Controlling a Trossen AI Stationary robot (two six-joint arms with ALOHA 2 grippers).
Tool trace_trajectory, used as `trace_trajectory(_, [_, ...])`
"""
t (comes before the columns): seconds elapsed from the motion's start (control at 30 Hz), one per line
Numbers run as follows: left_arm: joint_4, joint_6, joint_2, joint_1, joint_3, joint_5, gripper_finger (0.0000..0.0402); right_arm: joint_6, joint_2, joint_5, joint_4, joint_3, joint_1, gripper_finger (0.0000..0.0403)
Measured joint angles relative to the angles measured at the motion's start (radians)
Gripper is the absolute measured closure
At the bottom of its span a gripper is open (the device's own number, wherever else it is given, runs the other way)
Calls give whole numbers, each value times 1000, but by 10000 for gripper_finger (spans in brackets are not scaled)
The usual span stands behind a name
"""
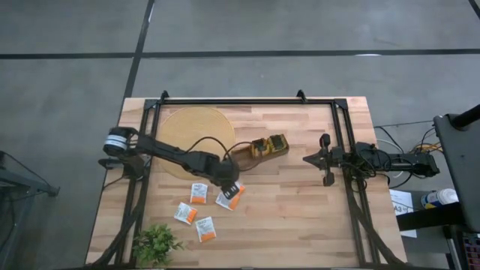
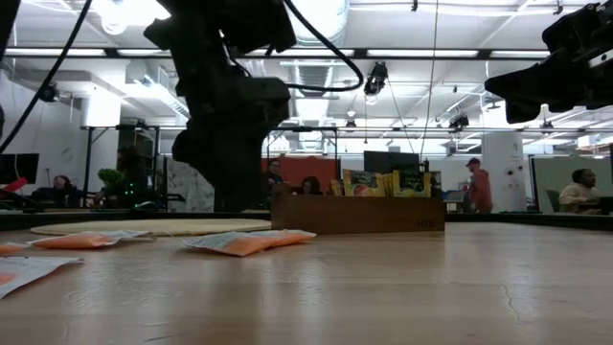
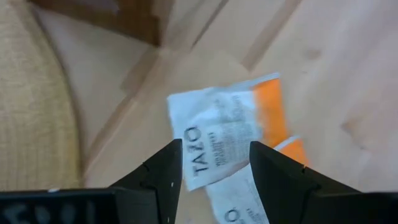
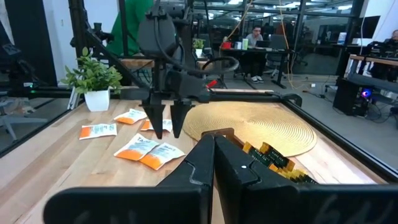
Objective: Pick & Place Tea
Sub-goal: Put the white tea bag into the left section of the wooden organizer
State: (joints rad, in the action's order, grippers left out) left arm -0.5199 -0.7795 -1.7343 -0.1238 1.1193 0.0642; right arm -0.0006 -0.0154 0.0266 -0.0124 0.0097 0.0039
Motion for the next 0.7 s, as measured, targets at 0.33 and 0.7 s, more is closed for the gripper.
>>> trace_trajectory(0.33, [-135,23,-85,1,111,34,221,0,0,0,0,0,0,394])
trace_trajectory(0.7, [-136,-24,-119,23,119,31,221,0,0,1,0,0,0,394])
